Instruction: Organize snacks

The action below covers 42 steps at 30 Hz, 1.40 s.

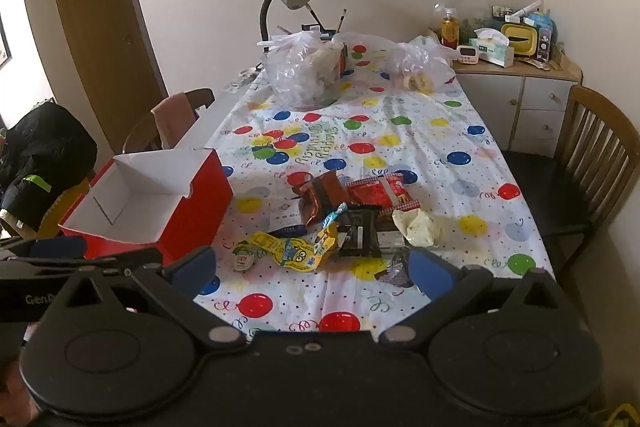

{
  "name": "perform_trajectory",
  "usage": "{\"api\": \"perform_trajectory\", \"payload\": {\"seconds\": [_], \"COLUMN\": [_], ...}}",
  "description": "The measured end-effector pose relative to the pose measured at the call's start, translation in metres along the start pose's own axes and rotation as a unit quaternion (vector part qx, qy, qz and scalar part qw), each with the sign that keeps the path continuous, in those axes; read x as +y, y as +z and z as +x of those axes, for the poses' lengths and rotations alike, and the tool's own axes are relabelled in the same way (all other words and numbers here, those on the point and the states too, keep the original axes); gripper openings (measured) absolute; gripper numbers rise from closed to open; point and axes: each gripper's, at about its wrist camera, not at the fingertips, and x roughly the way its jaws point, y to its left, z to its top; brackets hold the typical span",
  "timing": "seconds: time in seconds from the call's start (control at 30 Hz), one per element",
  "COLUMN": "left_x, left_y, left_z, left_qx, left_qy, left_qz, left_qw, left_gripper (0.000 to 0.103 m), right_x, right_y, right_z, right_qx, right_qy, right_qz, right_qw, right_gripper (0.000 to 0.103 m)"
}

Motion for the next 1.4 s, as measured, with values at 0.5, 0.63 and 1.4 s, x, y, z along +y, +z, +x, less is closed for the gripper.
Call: {"api": "perform_trajectory", "payload": {"seconds": [0.5,0.63,1.4], "left_x": [0.001,0.0,0.01], "left_y": [0.0,0.002,0.007], "left_z": [-0.007,-0.01,-0.016], "left_qx": [-0.009,-0.011,-0.02], "left_qy": [0.0,0.001,-0.001], "left_qz": [0.002,0.002,0.003], "left_qw": [1.0,0.9999,0.9998], "left_gripper": [0.098,0.098,0.098], "right_x": [0.003,0.004,0.009], "right_y": [-0.004,-0.003,-0.005], "right_z": [-0.002,-0.005,-0.007], "right_qx": [-0.009,-0.011,-0.02], "right_qy": [-0.003,-0.003,-0.001], "right_qz": [-0.005,-0.003,-0.003], "right_qw": [1.0,1.0,1.0], "right_gripper": [0.103,0.103,0.103]}}
